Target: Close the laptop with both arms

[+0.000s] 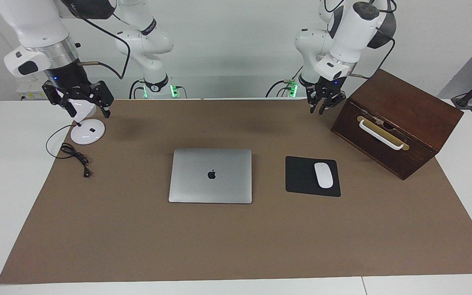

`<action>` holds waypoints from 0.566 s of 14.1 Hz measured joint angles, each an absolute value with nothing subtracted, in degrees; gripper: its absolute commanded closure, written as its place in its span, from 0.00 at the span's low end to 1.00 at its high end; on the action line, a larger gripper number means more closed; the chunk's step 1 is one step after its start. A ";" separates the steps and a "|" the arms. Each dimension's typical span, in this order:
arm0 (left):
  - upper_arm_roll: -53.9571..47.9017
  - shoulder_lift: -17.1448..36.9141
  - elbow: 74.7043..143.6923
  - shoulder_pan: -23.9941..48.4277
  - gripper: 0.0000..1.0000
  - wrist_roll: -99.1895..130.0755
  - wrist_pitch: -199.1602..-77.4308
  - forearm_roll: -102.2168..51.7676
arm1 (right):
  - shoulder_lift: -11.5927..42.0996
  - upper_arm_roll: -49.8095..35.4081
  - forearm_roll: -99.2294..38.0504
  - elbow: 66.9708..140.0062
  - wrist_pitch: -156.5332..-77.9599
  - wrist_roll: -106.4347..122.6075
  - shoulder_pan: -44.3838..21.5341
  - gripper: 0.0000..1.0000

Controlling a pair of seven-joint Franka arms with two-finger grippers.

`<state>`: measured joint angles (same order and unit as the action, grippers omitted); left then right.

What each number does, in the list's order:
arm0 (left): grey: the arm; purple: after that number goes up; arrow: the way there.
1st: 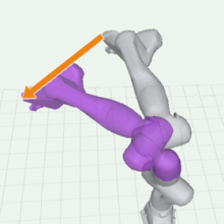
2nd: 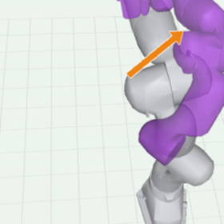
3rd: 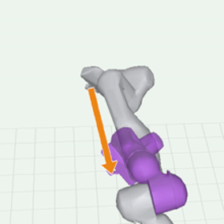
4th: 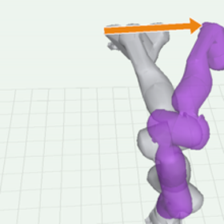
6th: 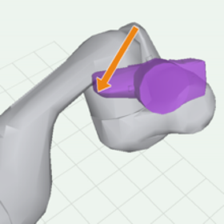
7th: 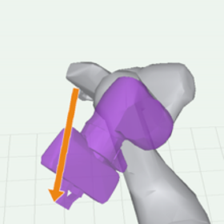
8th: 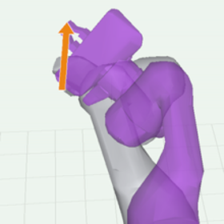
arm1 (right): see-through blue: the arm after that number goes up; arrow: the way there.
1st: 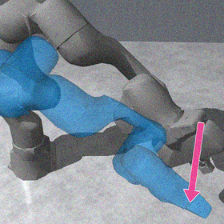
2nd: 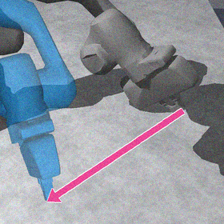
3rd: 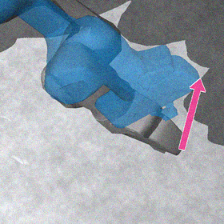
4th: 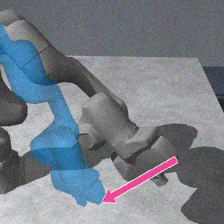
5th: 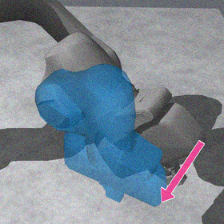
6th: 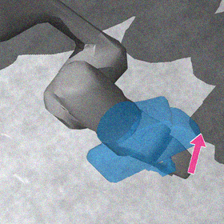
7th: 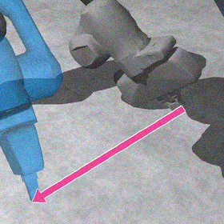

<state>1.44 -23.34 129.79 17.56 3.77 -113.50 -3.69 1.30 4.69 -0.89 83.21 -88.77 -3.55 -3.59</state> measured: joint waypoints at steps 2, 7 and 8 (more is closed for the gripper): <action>1.45 -23.41 128.04 14.42 0.00 2.00 -112.56 -3.50 | 1.30 4.73 -0.88 81.32 -85.09 -3.36 -3.80 0.00; 1.54 -23.21 122.88 5.72 0.00 1.08 -111.16 -3.44 | 1.31 6.20 -0.88 80.02 -79.89 -3.17 -6.33 0.00; 1.53 -22.82 121.54 4.69 0.00 1.08 -110.32 -3.44 | 1.30 6.61 -0.88 80.14 -79.48 -3.17 -6.33 0.00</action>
<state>1.53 -22.82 121.54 4.69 1.08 -110.32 -3.44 1.30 6.61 -0.88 80.14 -79.48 -3.17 -6.33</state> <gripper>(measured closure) 0.000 0.000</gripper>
